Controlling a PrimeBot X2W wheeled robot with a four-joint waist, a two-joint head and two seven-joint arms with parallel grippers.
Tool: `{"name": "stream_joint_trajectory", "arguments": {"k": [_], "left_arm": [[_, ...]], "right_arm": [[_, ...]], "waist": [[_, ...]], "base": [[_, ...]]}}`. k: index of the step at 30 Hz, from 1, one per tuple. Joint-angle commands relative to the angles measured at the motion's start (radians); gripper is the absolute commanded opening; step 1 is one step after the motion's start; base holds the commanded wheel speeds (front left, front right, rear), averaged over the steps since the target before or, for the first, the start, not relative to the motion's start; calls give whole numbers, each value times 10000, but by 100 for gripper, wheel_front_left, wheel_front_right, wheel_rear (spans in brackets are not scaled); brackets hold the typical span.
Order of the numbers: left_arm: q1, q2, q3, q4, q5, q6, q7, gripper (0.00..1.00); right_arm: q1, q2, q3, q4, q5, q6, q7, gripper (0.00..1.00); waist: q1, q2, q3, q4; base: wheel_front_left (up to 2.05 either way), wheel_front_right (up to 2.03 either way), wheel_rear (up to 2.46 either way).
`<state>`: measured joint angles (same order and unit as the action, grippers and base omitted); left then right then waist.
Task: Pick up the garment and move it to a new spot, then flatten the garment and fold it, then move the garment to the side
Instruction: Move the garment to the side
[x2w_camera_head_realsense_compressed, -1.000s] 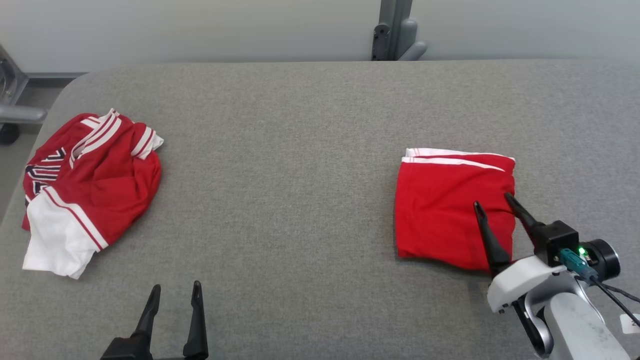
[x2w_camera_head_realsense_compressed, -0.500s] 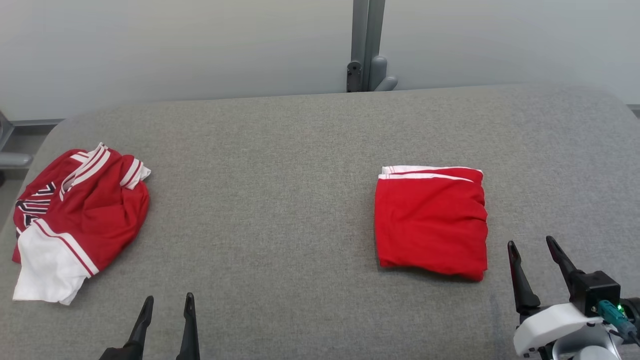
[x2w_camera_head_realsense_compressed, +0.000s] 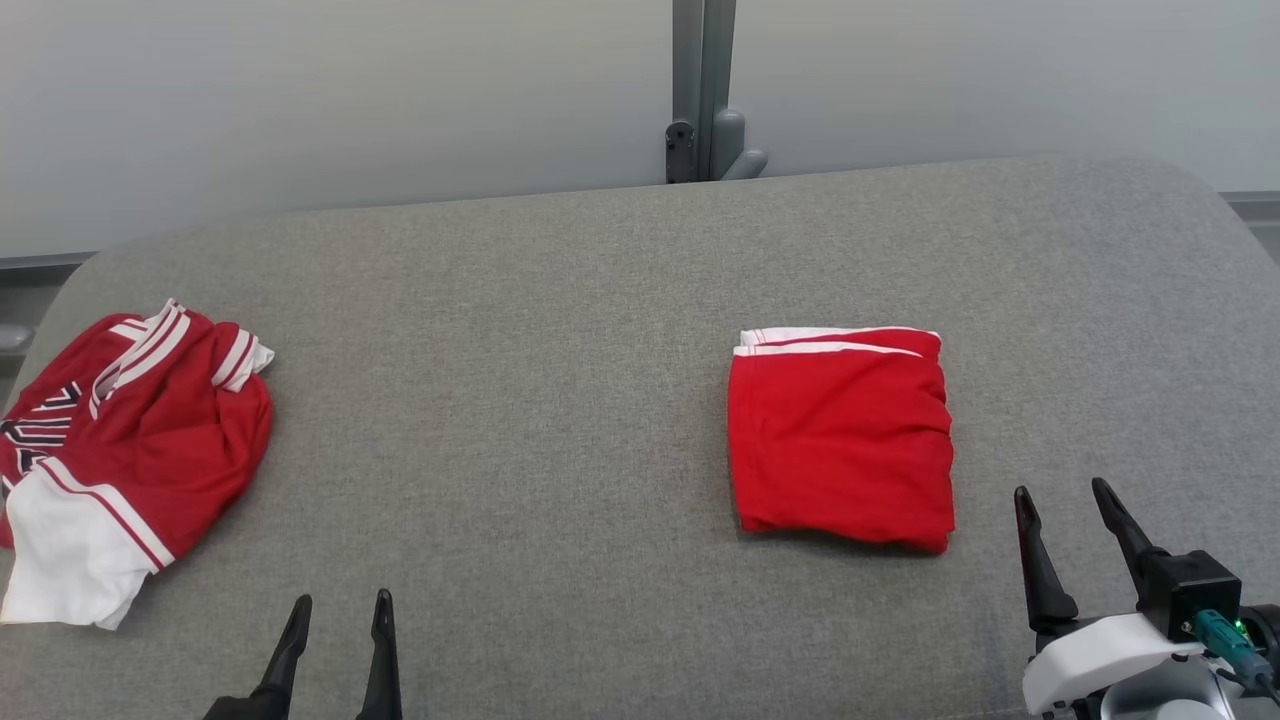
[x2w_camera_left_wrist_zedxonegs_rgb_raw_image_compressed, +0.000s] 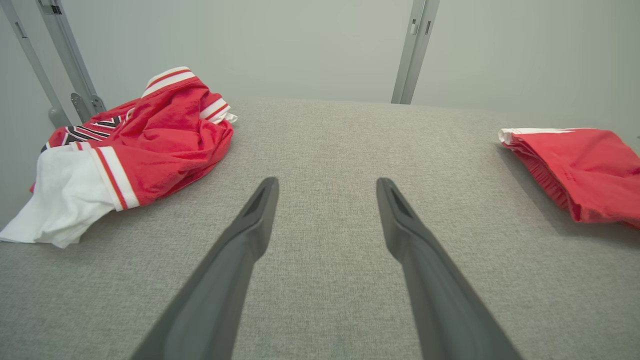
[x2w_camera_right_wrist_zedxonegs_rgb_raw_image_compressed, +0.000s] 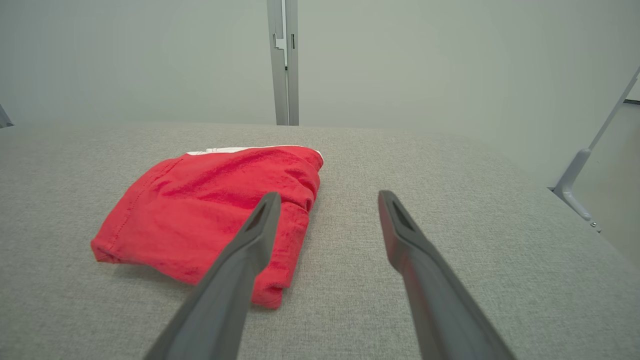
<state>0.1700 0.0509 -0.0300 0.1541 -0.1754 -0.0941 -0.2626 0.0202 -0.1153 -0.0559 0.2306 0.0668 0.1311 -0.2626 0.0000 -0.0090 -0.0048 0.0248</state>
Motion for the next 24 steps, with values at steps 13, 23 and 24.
{"name": "stream_joint_trajectory", "arguments": {"k": [13, 23, 24], "left_arm": [[116, 6, -80, 16, -93, 73, -29, 100], [-497, 7, -376, -11, -220, 135, -29, 100], [-550, 7, -392, -9, -223, 137, -29, 100]], "right_arm": [[-781, 96, -92, 690, 1251, -8, 423, 100], [-3001, -187, 656, 2481, 2738, -8, 2942, 100], [-3235, -160, 753, 2687, 2836, -8, 3079, 100]], "waist": [[0, 90, 247, 46], [0, 90, 1211, 134], [0, 90, 1292, 148]], "base": [[0, 0, 0], [0, 0, 0], [0, 0, 0]]}}
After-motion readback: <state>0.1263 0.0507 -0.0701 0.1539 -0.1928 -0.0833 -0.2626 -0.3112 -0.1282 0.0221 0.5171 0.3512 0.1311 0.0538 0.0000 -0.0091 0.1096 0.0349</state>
